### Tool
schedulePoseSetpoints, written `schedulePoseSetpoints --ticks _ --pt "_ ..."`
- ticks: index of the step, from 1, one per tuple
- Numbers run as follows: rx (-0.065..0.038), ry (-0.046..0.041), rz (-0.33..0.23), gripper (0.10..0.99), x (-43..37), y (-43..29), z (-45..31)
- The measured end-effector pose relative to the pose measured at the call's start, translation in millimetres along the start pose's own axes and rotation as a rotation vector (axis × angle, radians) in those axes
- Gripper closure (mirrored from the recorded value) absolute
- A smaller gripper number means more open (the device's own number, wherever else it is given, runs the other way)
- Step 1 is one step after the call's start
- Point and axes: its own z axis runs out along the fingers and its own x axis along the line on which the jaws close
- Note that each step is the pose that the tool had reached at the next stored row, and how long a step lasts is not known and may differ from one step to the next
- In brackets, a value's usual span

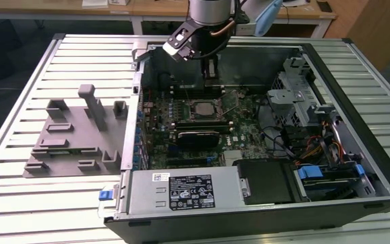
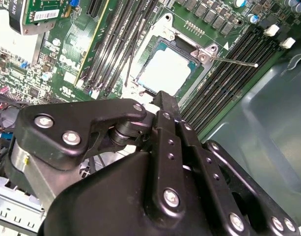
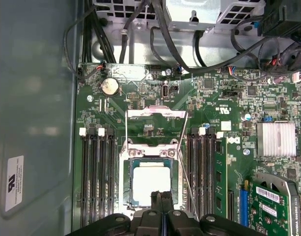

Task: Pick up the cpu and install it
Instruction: 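Close the cpu cover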

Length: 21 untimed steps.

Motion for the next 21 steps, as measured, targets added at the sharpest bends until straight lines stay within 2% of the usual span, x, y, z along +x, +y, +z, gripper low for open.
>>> schedulePoseSetpoints --ticks 13,21 --pt "0.0 -0.0001 0.0 0.98 0.0 12.8 0.8" --pt "0.0 -0.0001 0.0 0.98 0.1 27.3 1.7"
